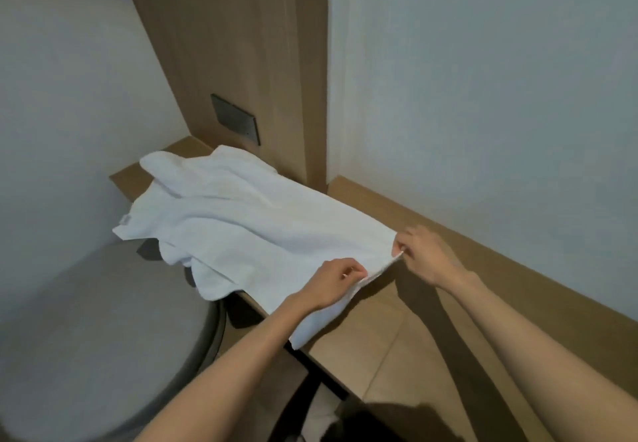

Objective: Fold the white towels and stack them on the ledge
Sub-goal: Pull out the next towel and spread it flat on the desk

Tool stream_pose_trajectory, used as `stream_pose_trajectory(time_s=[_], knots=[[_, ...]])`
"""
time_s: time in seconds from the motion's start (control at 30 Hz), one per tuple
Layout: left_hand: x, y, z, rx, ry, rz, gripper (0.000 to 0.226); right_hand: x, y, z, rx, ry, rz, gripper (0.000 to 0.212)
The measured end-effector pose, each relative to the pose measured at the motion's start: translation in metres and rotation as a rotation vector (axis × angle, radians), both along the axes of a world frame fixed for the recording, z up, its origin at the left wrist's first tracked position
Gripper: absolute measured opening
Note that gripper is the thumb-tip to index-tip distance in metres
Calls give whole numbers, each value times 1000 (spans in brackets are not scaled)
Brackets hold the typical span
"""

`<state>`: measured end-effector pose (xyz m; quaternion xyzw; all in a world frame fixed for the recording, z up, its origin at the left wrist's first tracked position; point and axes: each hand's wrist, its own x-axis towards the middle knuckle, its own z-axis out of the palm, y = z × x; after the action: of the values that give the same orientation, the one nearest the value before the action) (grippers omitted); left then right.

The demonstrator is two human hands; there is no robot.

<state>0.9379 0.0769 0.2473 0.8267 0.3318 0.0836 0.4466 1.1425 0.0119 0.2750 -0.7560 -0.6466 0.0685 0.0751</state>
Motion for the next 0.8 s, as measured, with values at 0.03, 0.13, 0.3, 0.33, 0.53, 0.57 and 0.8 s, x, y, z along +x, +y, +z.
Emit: stream_pose_trajectory(time_s=[0.03,0.13,0.3,0.33,0.53,0.57,0.8], knots=[[-2,-7,-10,-24,47,-20,25,-1,-6,-9,-53,24,-25,22],[-12,-12,-23,-39,107,17,28,-9,-14,-23,-115,68,-83,29],[-36,22,-10,154,96,116,33,-29,9,-15,-9,188,-101,26],[-41,34,-4,194,86,144,33,-35,18,-12,16,215,-101,26],[-83,131,28,392,39,295,35,-78,99,5,106,315,-3,29],[-92,151,30,422,50,307,36,-87,116,7,109,334,9,30],[-131,288,21,465,134,339,42,-144,241,-4,78,481,-55,36]])
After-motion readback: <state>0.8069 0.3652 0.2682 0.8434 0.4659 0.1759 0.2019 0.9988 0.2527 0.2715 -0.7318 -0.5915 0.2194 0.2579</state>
